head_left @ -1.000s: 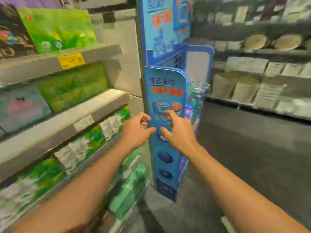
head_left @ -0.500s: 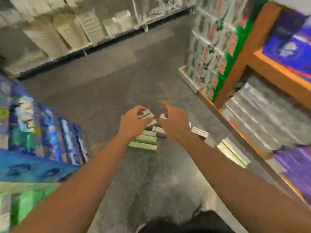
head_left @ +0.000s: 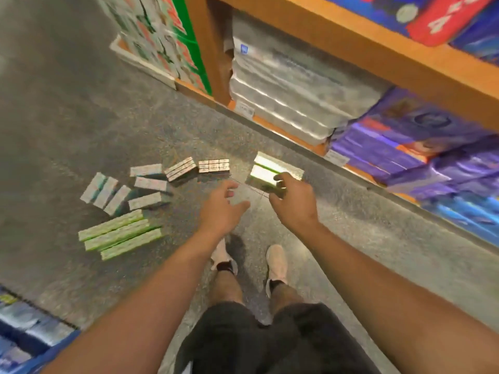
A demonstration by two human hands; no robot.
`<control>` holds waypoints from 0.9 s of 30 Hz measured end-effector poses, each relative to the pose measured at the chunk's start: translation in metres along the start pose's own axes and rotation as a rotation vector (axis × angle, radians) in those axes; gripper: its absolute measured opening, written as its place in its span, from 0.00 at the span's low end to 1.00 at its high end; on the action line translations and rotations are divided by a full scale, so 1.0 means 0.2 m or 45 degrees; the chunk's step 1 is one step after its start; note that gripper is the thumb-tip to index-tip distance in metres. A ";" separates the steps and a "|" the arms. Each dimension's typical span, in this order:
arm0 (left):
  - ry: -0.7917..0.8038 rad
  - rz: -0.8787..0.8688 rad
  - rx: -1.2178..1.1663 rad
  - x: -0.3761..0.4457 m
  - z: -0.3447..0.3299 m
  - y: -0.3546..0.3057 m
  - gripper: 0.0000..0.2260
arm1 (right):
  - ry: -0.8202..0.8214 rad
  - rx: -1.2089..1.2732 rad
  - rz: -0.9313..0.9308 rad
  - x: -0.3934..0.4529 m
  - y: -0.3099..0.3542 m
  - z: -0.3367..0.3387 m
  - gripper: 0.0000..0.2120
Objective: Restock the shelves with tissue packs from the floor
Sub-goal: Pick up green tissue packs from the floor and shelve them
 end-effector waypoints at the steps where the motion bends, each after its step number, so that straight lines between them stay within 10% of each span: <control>1: 0.031 0.006 0.003 0.12 -0.06 0.03 0.20 | -0.037 -0.010 -0.010 0.06 -0.08 -0.06 0.20; 19: 0.209 -0.564 0.779 2.16 -1.49 1.04 0.32 | 0.022 -0.511 -0.270 1.56 -1.52 -1.91 0.47; 27: 0.166 -0.569 0.899 2.29 -1.51 1.17 0.34 | -0.222 -0.901 -0.213 1.57 -1.67 -1.97 0.29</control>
Point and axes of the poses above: each hand's wrist, its own x-axis towards the middle knuckle, its own z-axis out of the back of the hand, y = z × x, the point moved 6 cm from there along x, towards the middle knuckle, and after that the axes turned 2 degrees about -y, right-handed, at the moved point
